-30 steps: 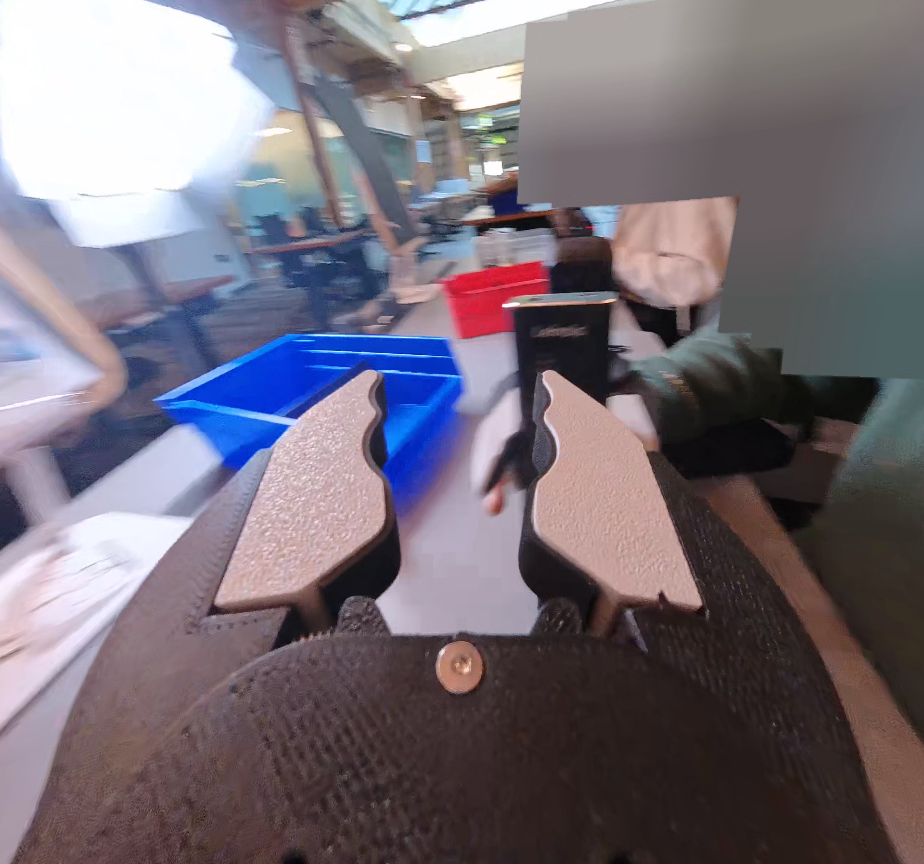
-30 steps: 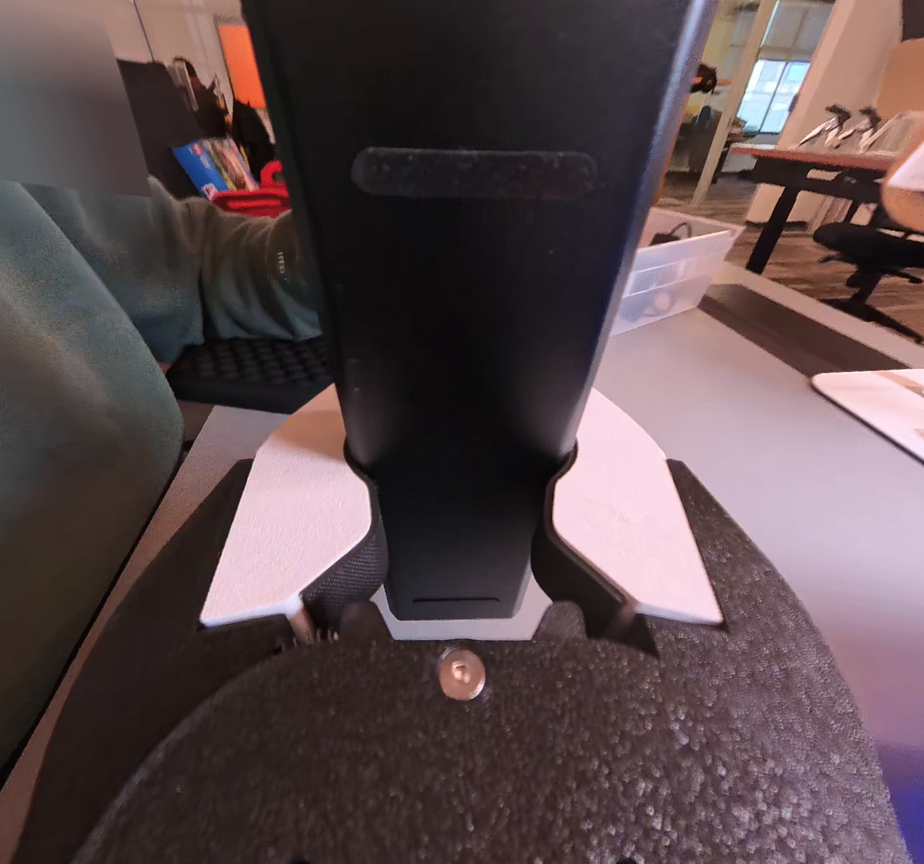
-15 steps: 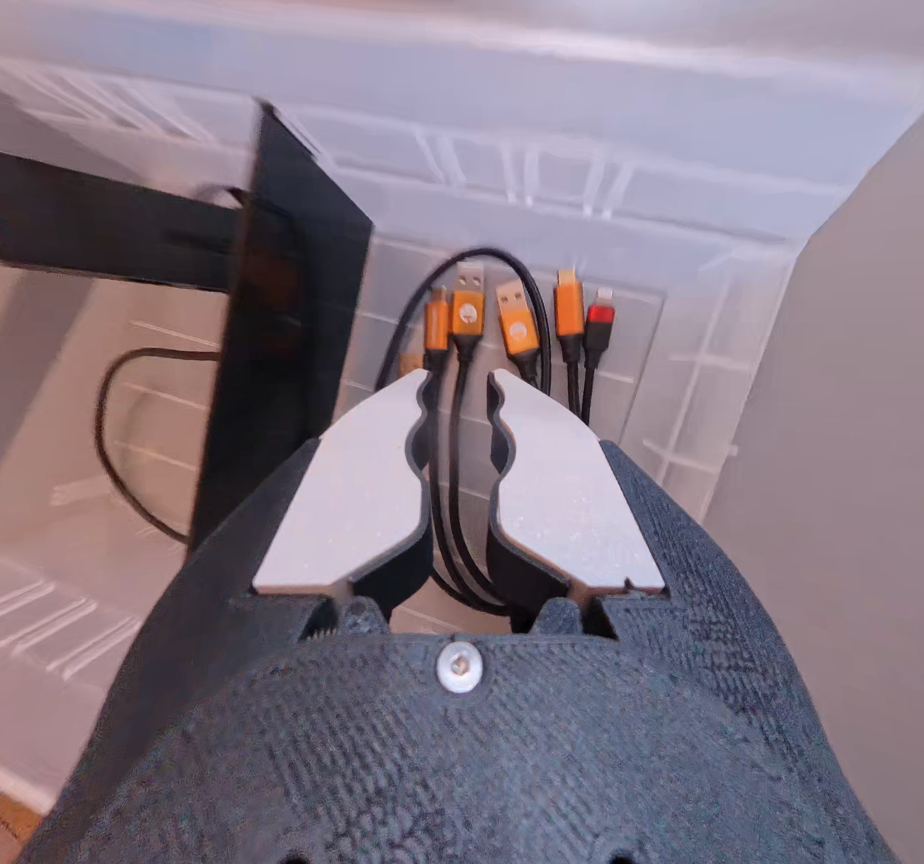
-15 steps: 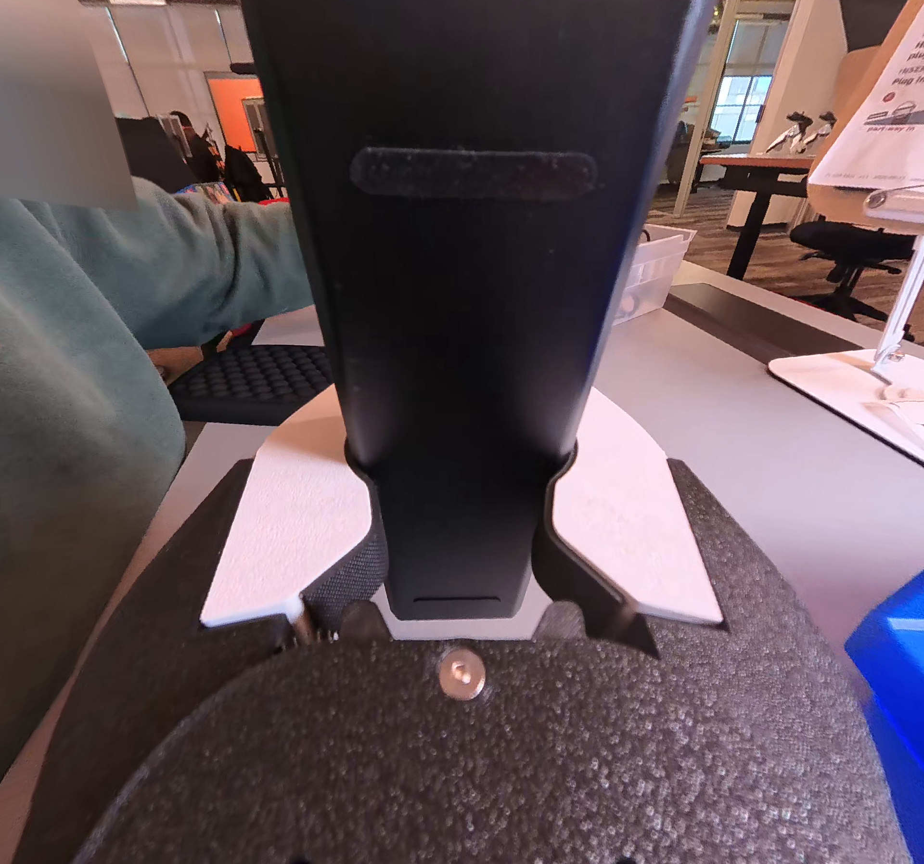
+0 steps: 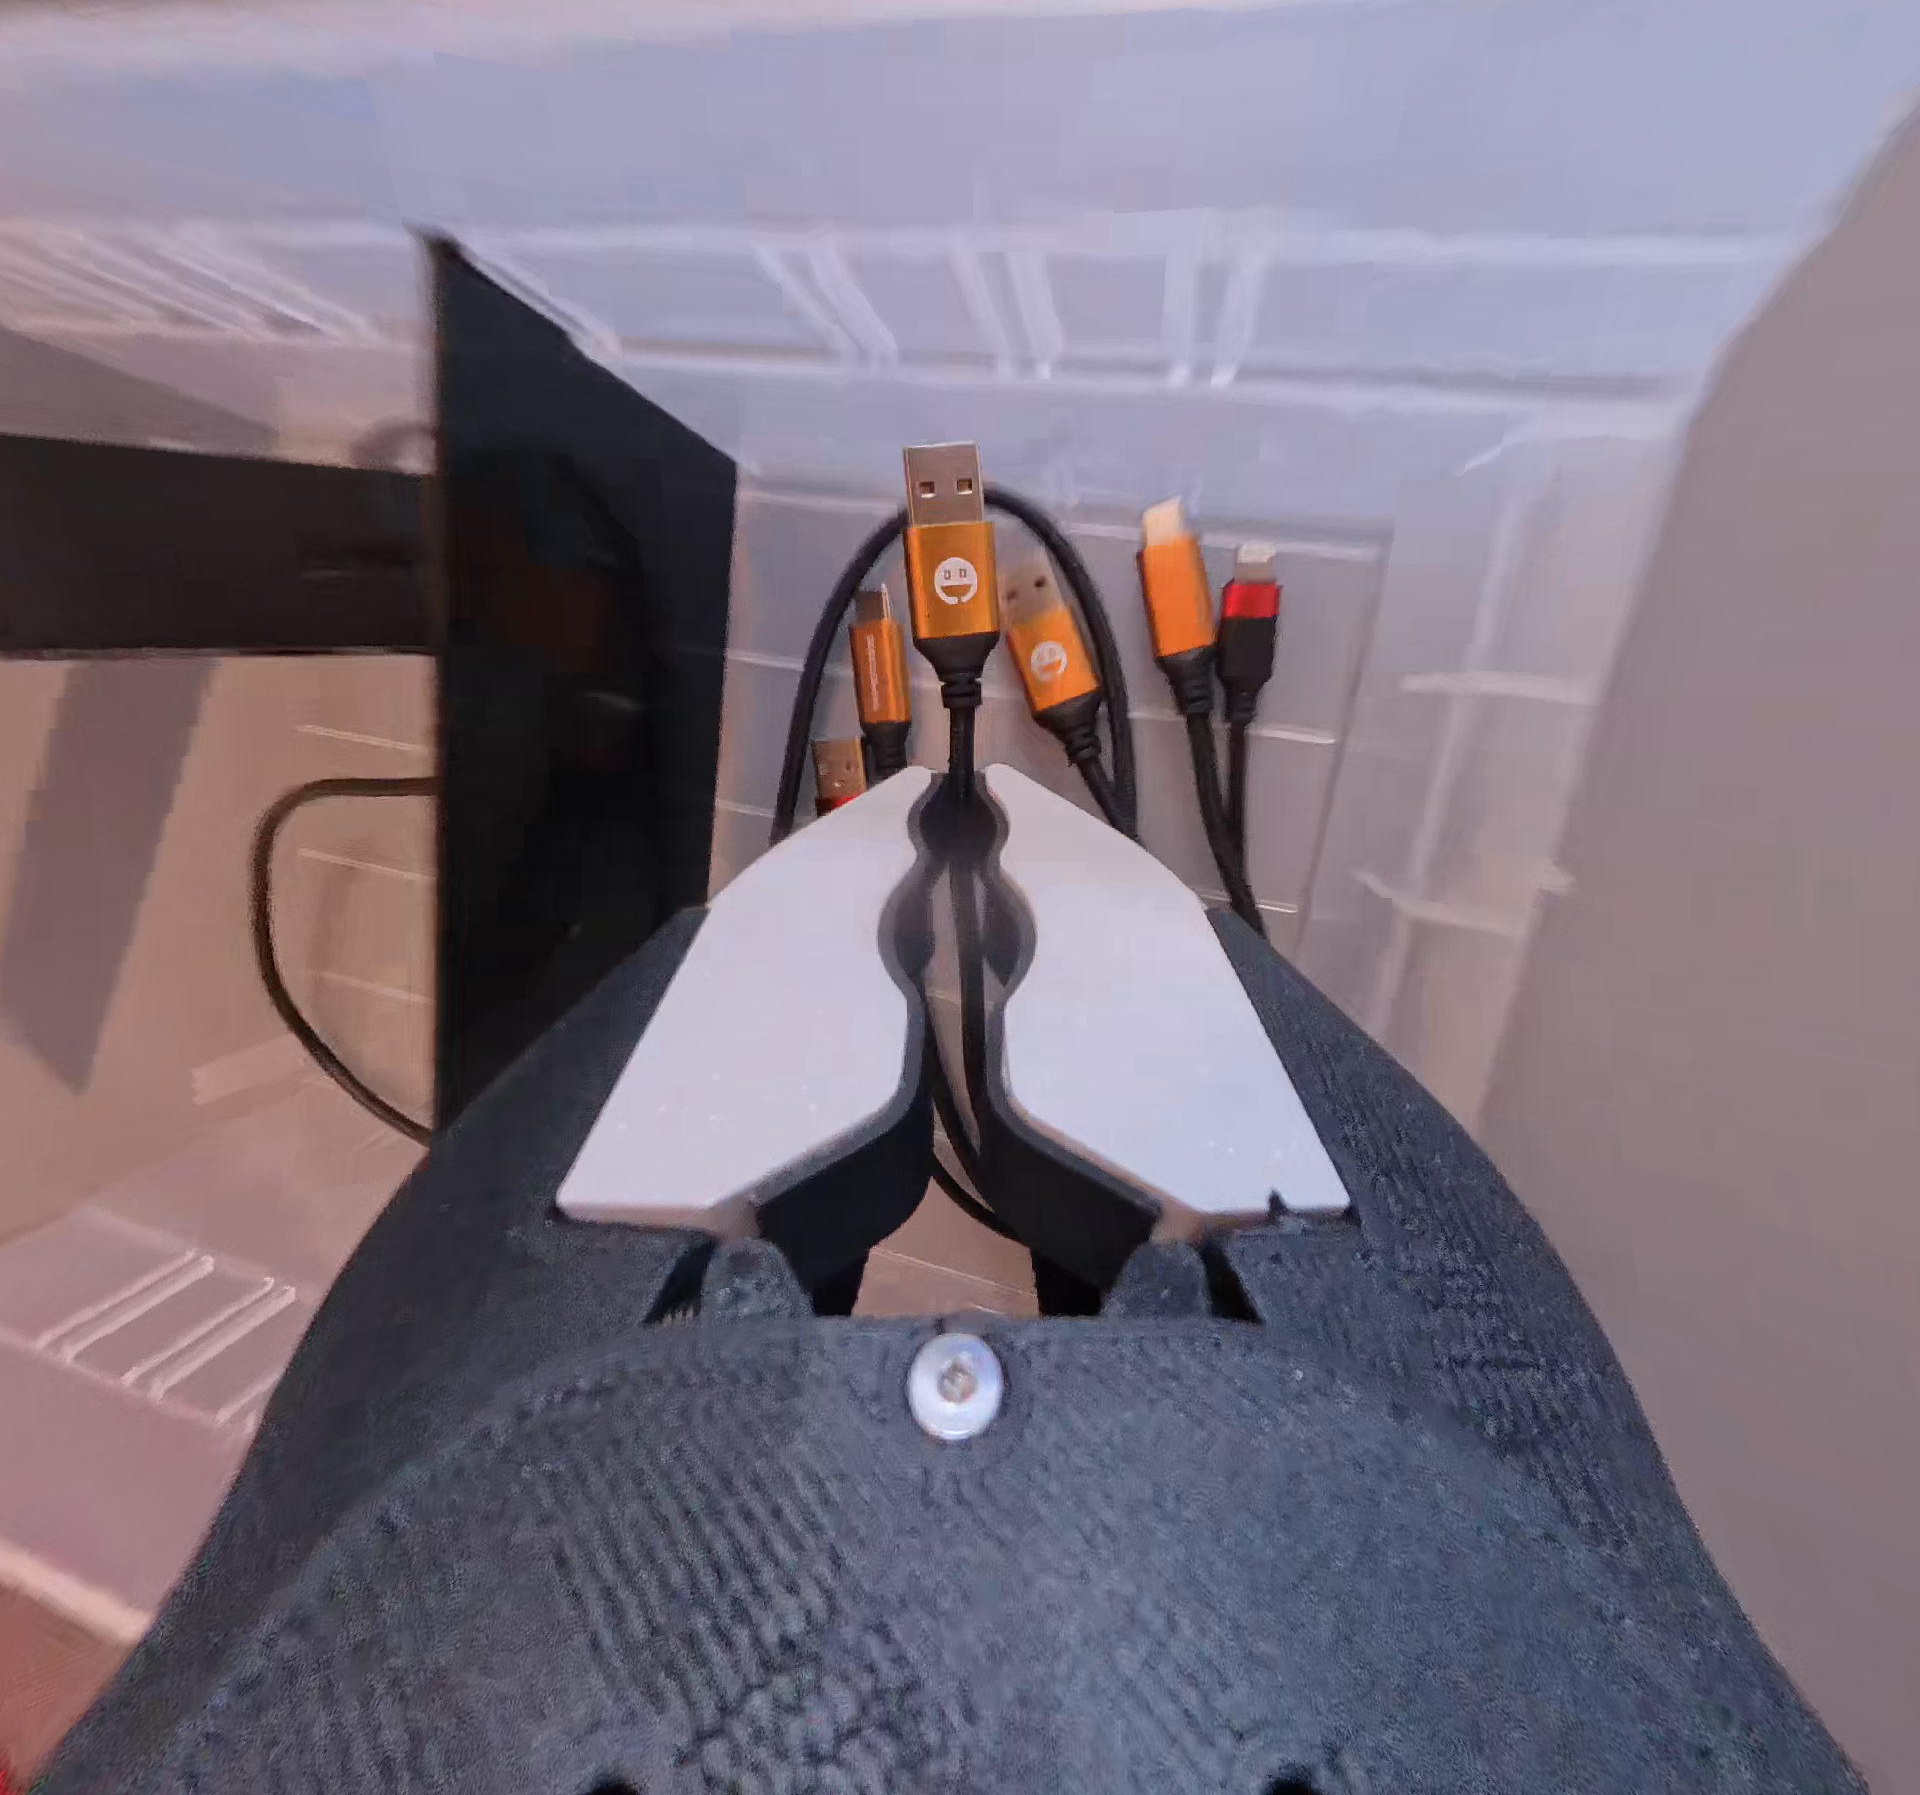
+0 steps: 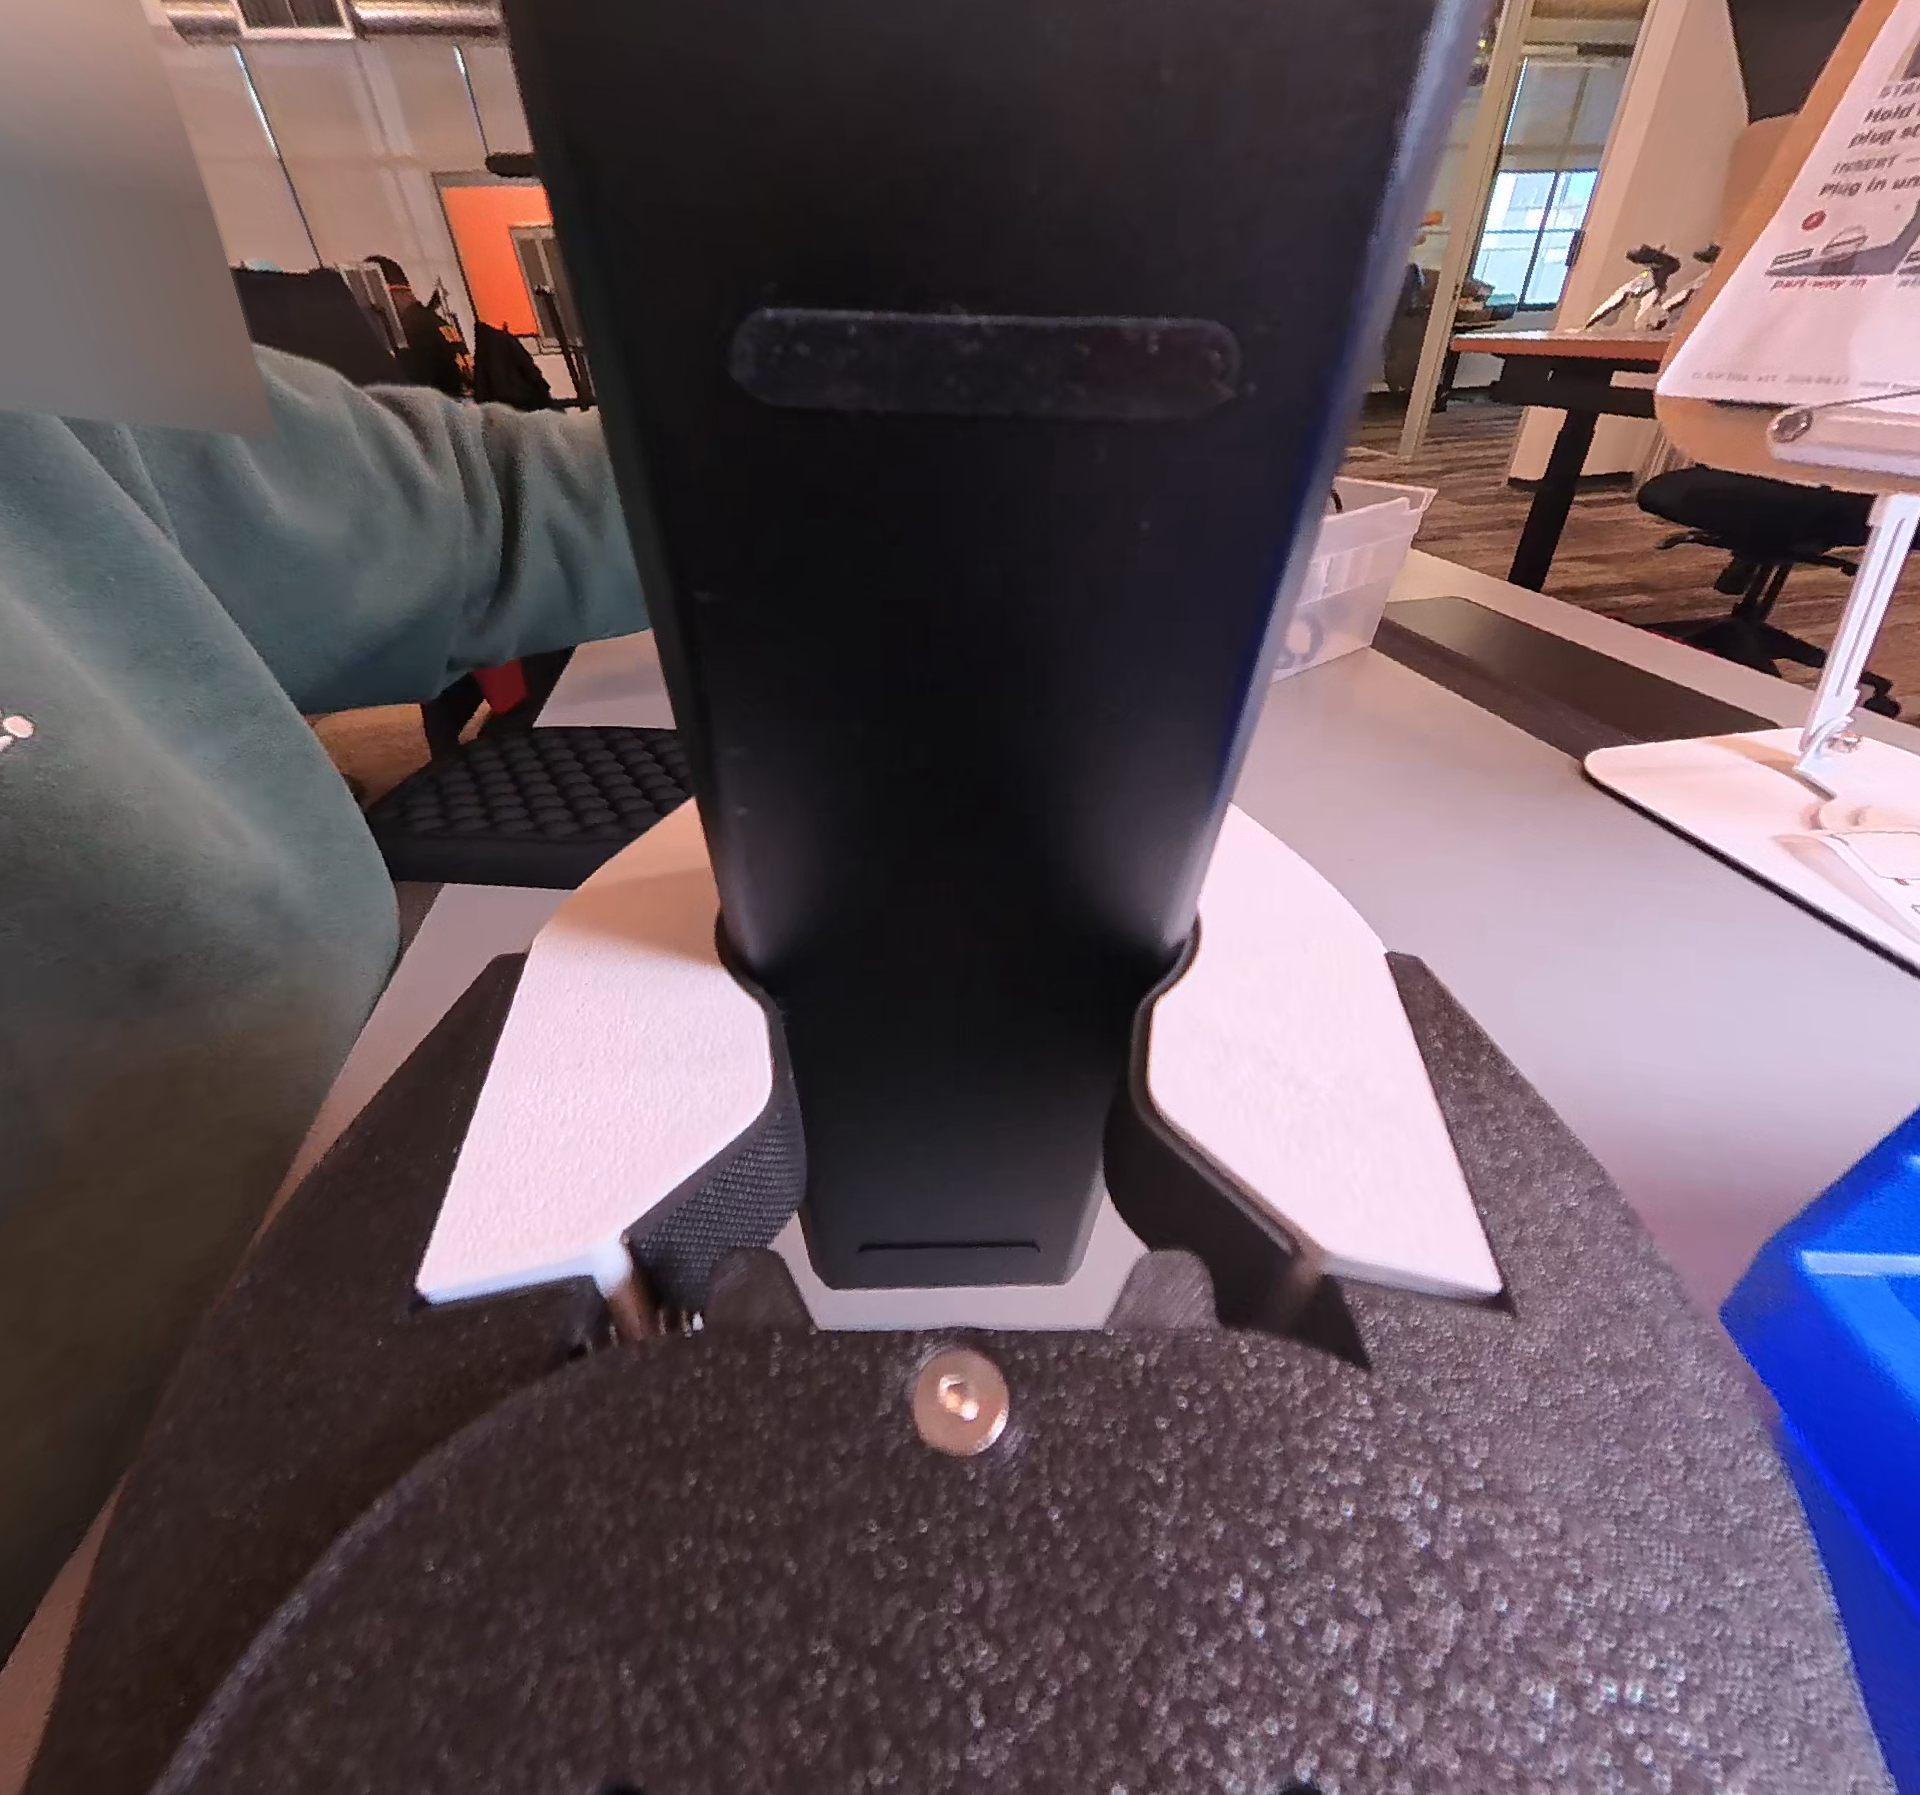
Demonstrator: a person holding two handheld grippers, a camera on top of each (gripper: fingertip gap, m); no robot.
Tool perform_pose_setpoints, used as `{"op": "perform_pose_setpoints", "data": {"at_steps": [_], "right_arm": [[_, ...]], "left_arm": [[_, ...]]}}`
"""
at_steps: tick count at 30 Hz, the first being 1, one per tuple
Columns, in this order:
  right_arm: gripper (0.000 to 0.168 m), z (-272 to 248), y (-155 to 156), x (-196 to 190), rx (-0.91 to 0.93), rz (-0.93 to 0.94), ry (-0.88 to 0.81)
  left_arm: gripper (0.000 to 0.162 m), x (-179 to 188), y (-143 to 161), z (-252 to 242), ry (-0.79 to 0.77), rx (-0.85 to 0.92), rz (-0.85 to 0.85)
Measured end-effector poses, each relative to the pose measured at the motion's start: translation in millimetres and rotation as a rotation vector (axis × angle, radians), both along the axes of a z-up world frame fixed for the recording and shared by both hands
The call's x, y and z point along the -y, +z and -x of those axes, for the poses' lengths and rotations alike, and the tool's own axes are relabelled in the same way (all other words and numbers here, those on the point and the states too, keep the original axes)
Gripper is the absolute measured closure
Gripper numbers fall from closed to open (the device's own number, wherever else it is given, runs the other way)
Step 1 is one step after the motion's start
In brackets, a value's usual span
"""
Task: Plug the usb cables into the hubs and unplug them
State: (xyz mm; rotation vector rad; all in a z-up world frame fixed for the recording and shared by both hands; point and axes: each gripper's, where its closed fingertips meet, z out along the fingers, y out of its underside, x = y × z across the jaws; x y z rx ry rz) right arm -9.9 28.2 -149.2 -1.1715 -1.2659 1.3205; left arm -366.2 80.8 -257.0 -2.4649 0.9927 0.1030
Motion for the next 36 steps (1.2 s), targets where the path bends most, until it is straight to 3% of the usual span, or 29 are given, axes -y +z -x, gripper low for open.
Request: {"op": "perform_pose_setpoints", "data": {"at_steps": [5,8,11,14,16,18,24,28,31,36], "right_arm": [[0.097,-6,8,-1,-0.031,-0.002,0.005],[0.096,-8,11,2,-0.050,0.000,0.029],[0.096,-9,14,7,-0.065,0.004,0.060],[0.096,-9,15,13,-0.072,0.012,0.100],[0.096,-10,15,19,-0.074,0.022,0.139],[0.096,-11,14,27,-0.075,0.048,0.204],[0.096,-20,14,41,-0.081,0.147,0.366],[0.096,-23,12,43,-0.074,0.174,0.412],[0.096,-23,10,45,-0.068,0.190,0.435],[0.096,-24,10,46,-0.073,0.217,0.460]], "left_arm": [[0.158,21,112,-30,-0.110,0.267,-0.295],[0.158,46,166,-62,-0.240,0.346,-0.387],[0.158,69,201,-104,-0.365,0.403,-0.415],[0.158,90,216,-153,-0.502,0.466,-0.379],[0.158,100,211,-183,-0.577,0.504,-0.319],[0.158,101,187,-207,-0.608,0.521,-0.226],[0.158,86,69,-259,-0.584,0.518,0.050],[0.158,82,13,-277,-0.549,0.532,0.171],[0.158,78,-7,-281,-0.534,0.510,0.185],[0.158,75,-10,-281,-0.524,0.539,0.155]]}}
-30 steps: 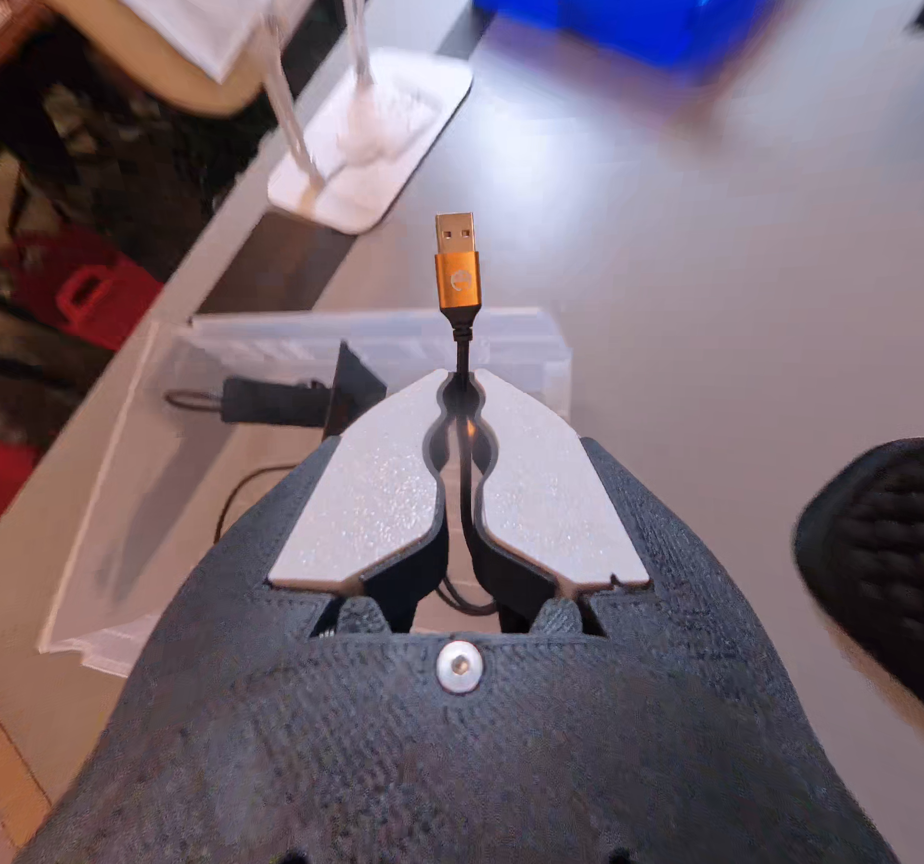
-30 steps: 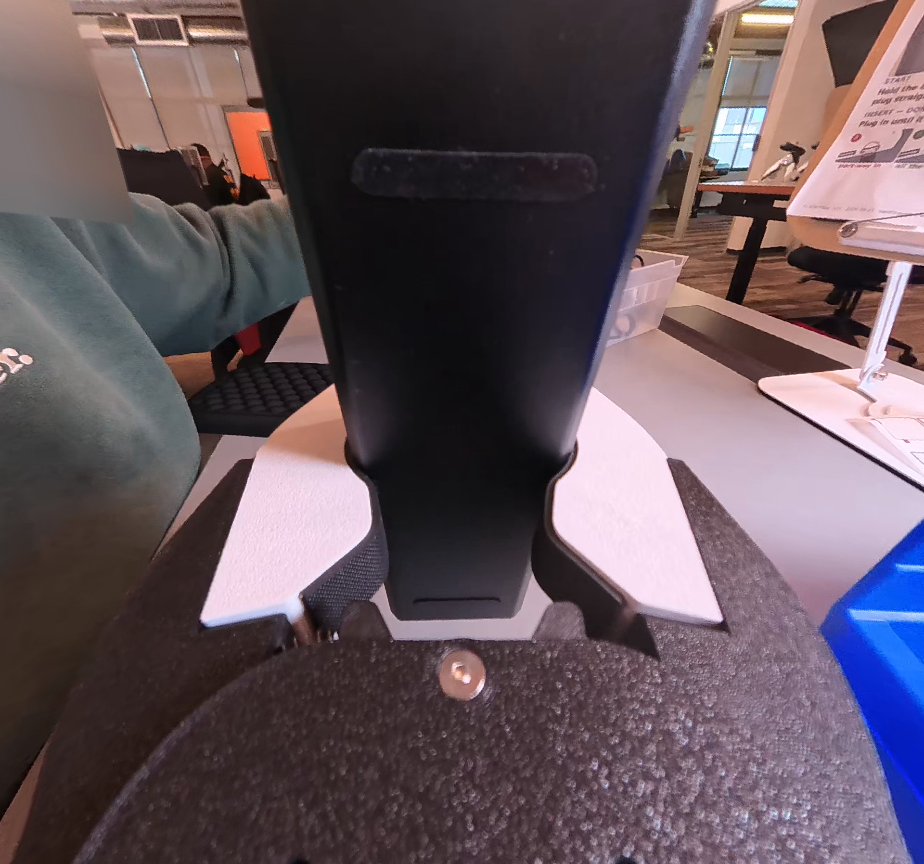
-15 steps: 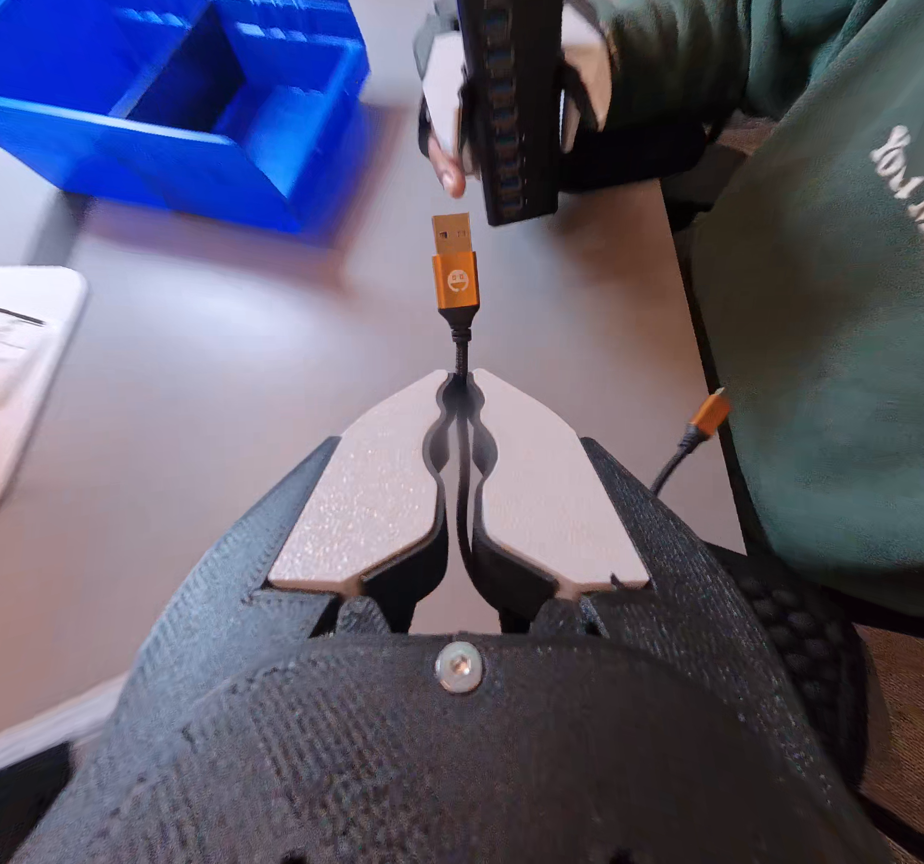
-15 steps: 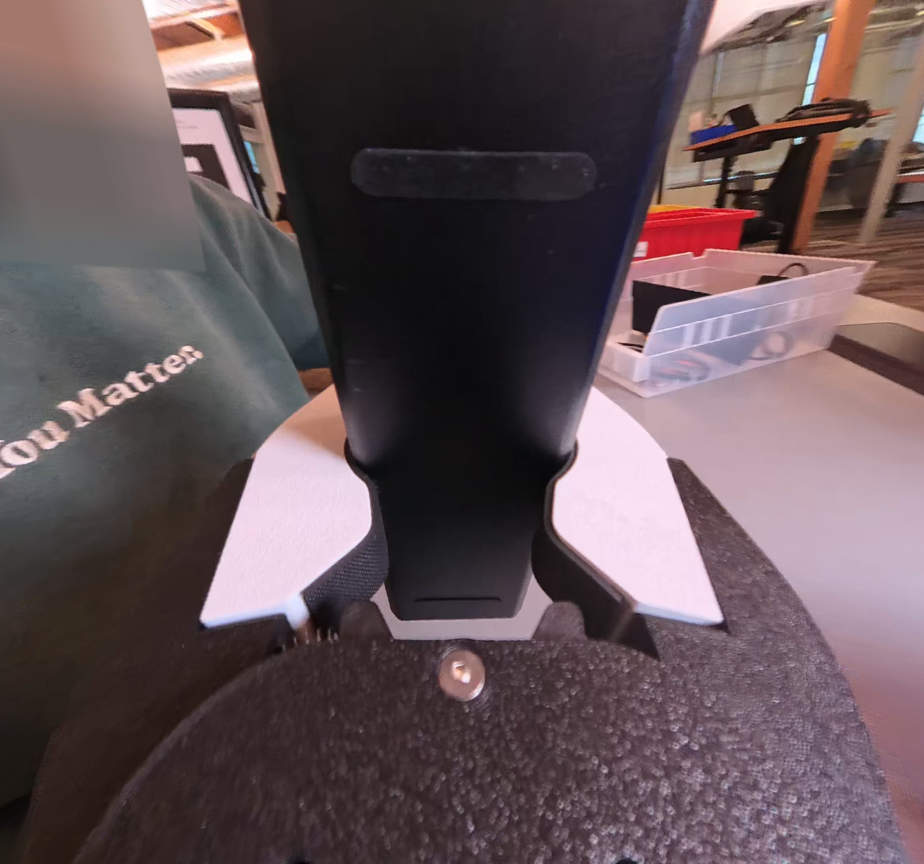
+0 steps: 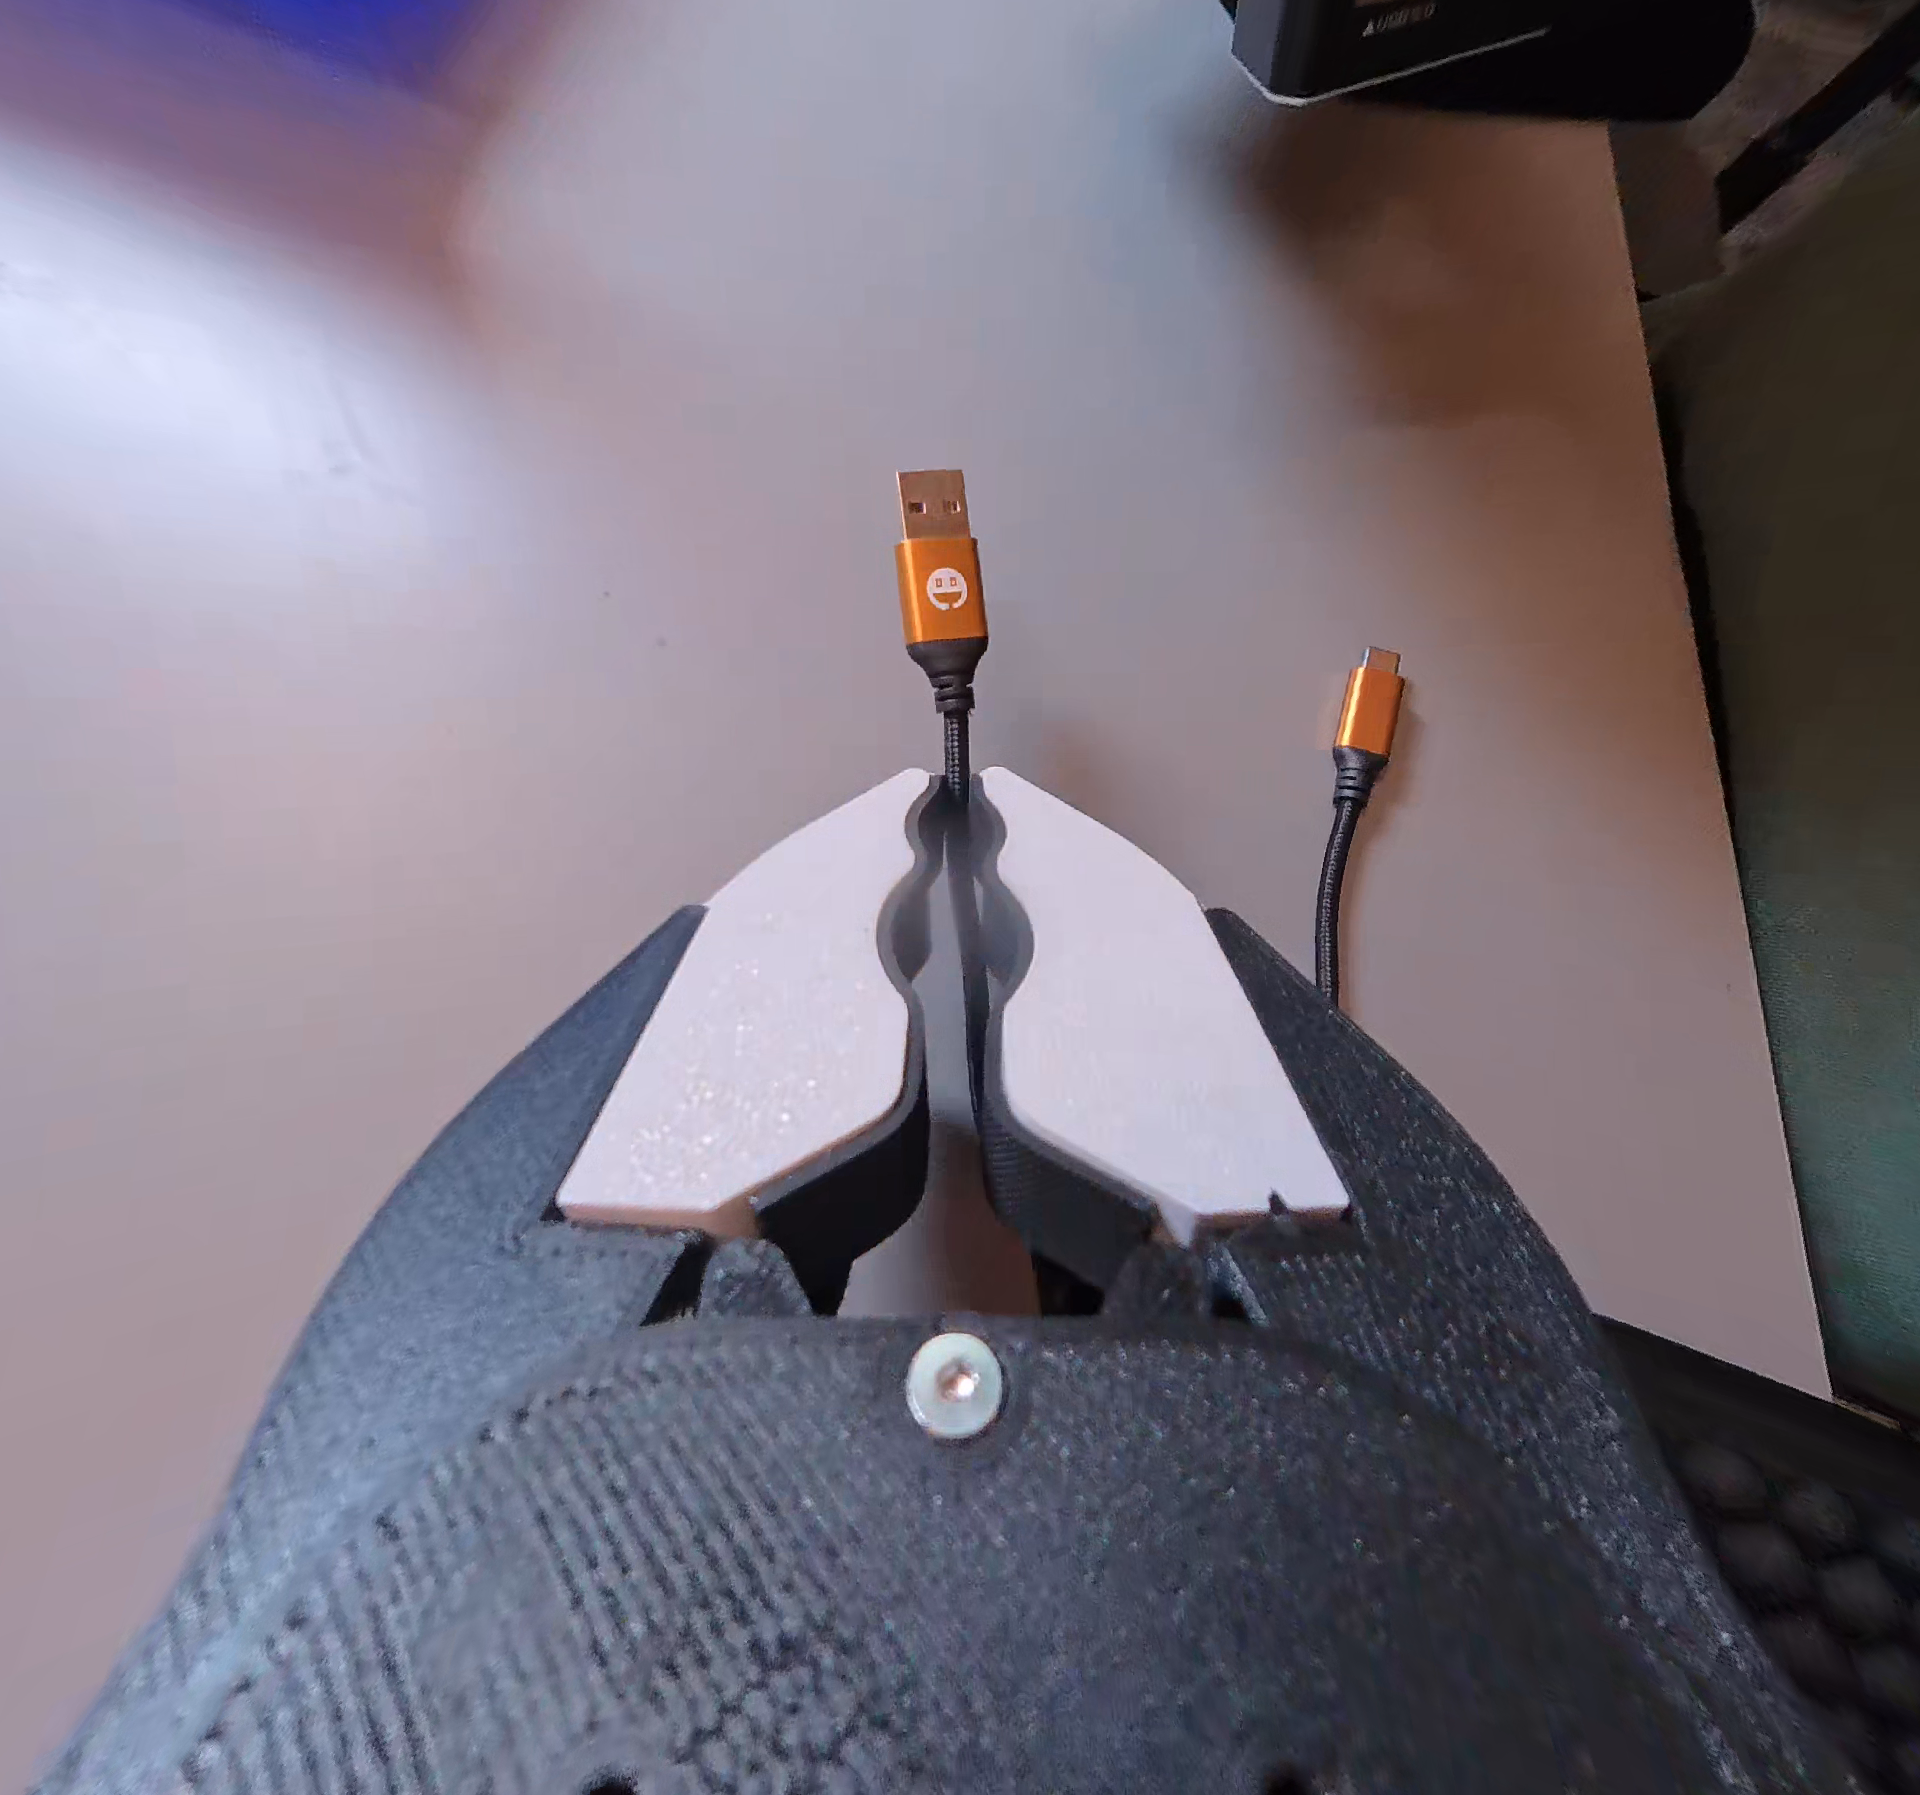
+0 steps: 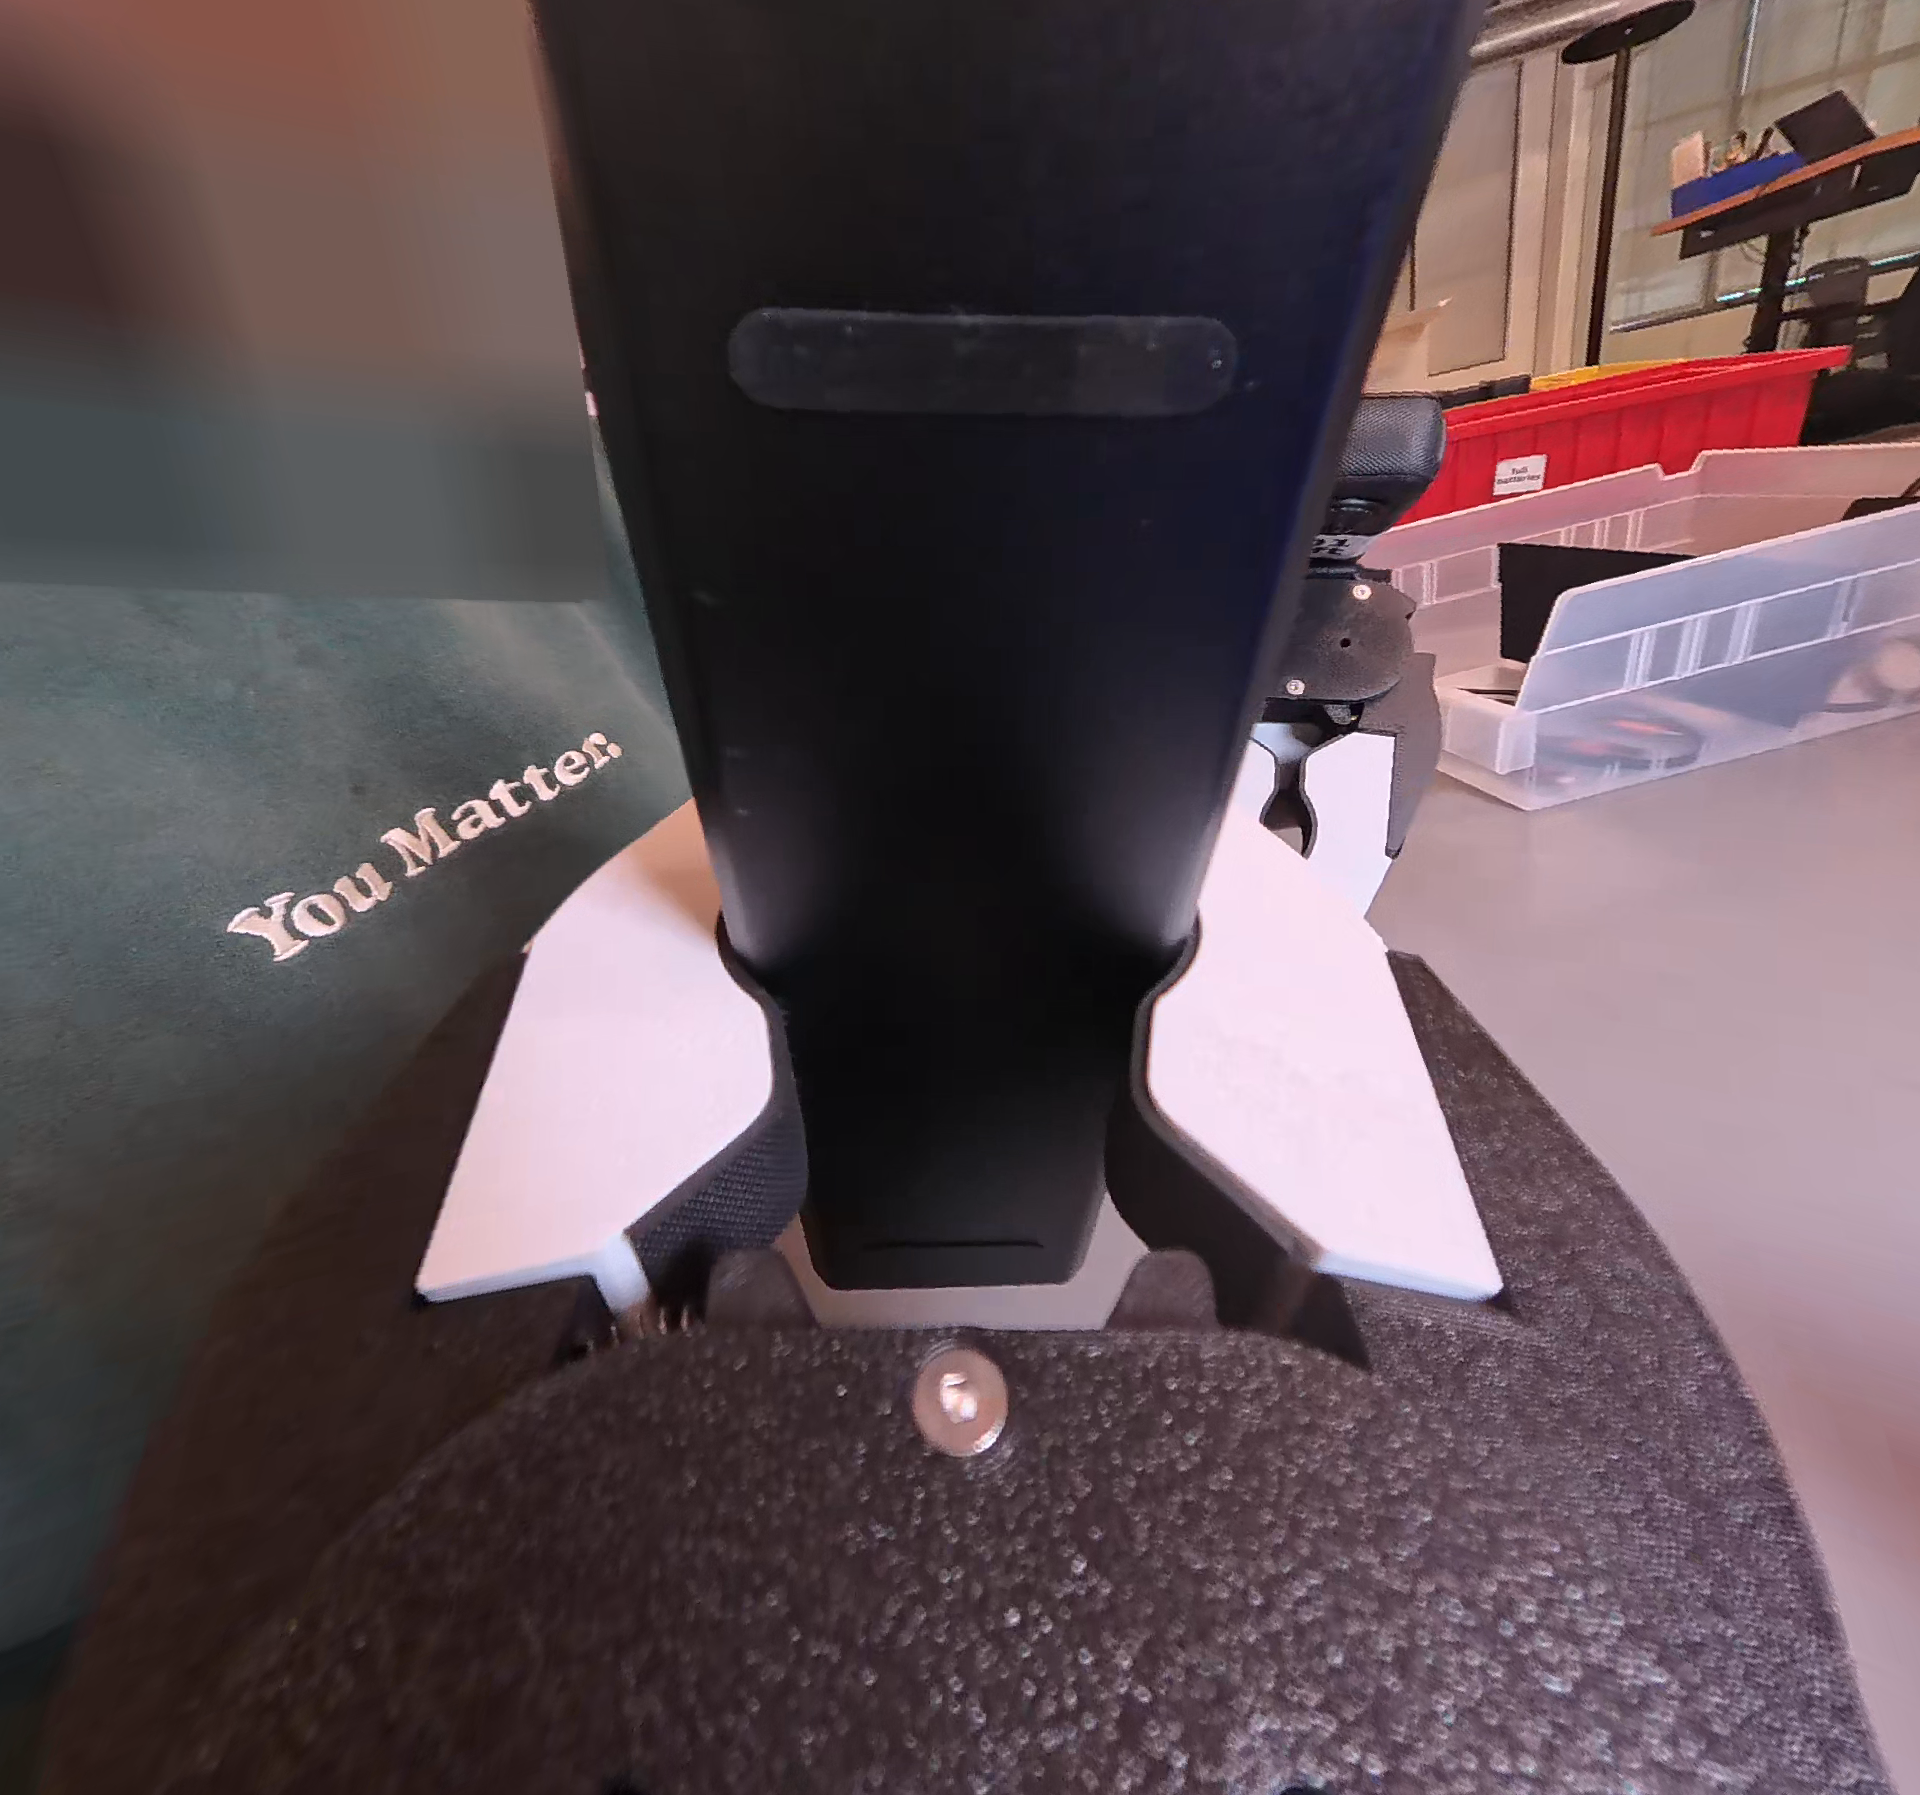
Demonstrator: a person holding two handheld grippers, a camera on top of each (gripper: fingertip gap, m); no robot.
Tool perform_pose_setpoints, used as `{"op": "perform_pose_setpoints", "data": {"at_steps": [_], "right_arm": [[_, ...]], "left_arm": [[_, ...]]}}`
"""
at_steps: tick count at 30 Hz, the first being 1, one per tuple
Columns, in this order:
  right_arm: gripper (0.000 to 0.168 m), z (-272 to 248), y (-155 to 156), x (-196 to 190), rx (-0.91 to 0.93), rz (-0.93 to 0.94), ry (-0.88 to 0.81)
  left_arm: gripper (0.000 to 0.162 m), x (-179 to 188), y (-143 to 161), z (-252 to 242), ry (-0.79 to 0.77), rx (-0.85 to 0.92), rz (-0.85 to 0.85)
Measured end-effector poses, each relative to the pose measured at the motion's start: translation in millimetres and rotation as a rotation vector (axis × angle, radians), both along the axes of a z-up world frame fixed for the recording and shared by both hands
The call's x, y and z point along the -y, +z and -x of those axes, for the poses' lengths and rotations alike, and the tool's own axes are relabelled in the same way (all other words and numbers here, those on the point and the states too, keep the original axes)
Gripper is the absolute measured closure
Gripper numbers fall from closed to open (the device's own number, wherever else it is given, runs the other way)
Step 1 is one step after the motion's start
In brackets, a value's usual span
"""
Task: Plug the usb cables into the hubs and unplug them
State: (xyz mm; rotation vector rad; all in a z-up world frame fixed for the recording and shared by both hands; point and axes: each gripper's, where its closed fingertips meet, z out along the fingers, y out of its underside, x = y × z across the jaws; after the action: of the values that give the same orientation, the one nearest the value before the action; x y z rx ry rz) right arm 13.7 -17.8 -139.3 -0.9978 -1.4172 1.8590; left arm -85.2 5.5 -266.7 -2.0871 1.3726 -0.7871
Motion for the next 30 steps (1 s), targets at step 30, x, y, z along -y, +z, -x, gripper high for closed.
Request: {"op": "perform_pose_setpoints", "data": {"at_steps": [30], "right_arm": [[0.096,4,-5,-14,0.033,-0.007,-0.078]], "left_arm": [[0.158,-82,128,43,0.310,-0.356,-0.895]]}}
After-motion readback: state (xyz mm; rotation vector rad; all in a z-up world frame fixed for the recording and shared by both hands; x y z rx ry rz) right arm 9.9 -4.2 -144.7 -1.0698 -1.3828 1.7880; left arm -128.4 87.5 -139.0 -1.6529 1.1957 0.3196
